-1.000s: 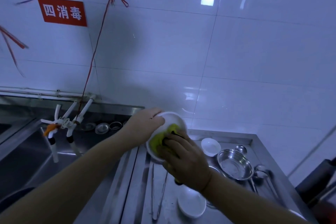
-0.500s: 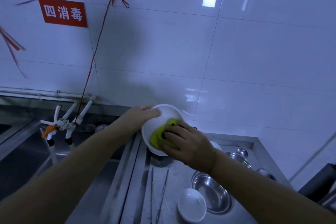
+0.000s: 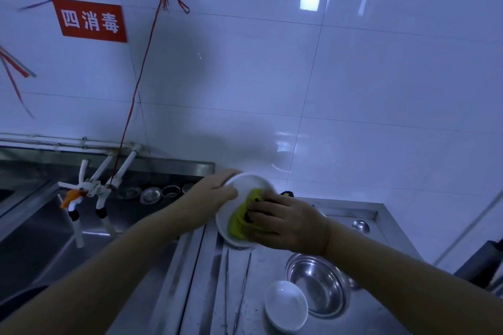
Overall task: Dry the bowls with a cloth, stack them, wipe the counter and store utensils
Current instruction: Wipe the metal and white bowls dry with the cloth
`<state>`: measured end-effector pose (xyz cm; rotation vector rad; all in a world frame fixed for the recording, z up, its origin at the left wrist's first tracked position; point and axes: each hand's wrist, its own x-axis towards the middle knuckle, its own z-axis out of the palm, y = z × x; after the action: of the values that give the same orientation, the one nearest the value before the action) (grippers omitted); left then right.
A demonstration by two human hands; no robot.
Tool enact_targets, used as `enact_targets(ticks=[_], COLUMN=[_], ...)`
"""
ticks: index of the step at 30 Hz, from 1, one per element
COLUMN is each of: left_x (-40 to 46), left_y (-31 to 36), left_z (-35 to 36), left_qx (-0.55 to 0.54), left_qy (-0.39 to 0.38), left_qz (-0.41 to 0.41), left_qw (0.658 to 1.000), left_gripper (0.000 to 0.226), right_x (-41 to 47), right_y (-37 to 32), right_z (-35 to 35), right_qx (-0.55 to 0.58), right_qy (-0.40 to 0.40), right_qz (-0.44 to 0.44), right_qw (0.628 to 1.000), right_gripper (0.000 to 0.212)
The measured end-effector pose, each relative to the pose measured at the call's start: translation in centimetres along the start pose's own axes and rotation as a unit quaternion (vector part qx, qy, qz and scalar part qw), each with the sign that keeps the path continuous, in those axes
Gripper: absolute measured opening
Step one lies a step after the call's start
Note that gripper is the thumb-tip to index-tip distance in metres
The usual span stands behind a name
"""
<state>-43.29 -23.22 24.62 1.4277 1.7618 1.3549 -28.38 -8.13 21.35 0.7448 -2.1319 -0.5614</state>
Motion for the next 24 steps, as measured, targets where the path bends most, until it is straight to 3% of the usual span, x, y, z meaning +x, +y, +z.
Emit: enact_targets(ticks=[1, 3, 7, 9, 11, 13, 16, 19, 21, 22, 24], left_x=[0.2, 0.4, -0.1, -0.5, -0.8, -0.9, -1.1, -1.1, -1.0, -0.9, -1.1], left_y=[0.2, 0.5, -0.3, -0.6, -0.6, -0.6, -0.5, 0.5, 1.1, 1.1, 0.9], left_z=[-0.6, -1.3, 1.2, 3.4, 4.0, 3.5, 2.4, 1.1, 0.0, -0.1, 0.6], left_qx=[0.010, -0.021, -0.148, -0.188, -0.213, -0.212, -0.133, -0.035, -0.023, -0.044, -0.115], left_qy=[-0.041, -0.038, 0.165, 0.211, 0.222, 0.208, 0.172, 0.056, -0.019, -0.014, 0.066], left_qz=[-0.013, -0.024, -0.005, 0.040, 0.062, 0.063, 0.060, 0.038, 0.015, 0.007, -0.002], left_qw=[0.999, 0.999, 0.975, 0.958, 0.949, 0.953, 0.974, 0.997, 0.999, 0.999, 0.991], left_gripper=[0.029, 0.025, 0.028, 0.028, 0.028, 0.030, 0.034, 0.027, 0.023, 0.022, 0.022], right_x=[0.1, 0.6, 2.9, 4.2, 4.8, 4.2, 2.3, 0.6, 0.3, 0.4, 1.1], right_y=[0.3, 0.4, -1.5, -2.8, -4.0, -4.3, -3.6, -1.7, -1.0, -0.8, -1.2], right_z=[-0.2, -0.2, 0.4, 0.9, 1.2, 1.1, 0.3, -1.0, -1.7, -1.9, -1.9], right_qx=[0.003, -0.007, -0.068, -0.080, -0.069, -0.056, -0.039, -0.021, -0.024, -0.028, -0.047], right_qy=[-0.005, -0.001, 0.064, 0.096, 0.106, 0.101, 0.069, 0.020, -0.005, -0.009, -0.003], right_qz=[-0.022, -0.009, 0.192, 0.287, 0.317, 0.297, 0.191, 0.050, 0.010, 0.019, 0.074], right_qw=[1.000, 1.000, 0.977, 0.950, 0.940, 0.948, 0.978, 0.998, 1.000, 0.999, 0.996], right_gripper=[0.008, 0.006, 0.010, 0.012, 0.013, 0.013, 0.011, 0.009, 0.007, 0.006, 0.008])
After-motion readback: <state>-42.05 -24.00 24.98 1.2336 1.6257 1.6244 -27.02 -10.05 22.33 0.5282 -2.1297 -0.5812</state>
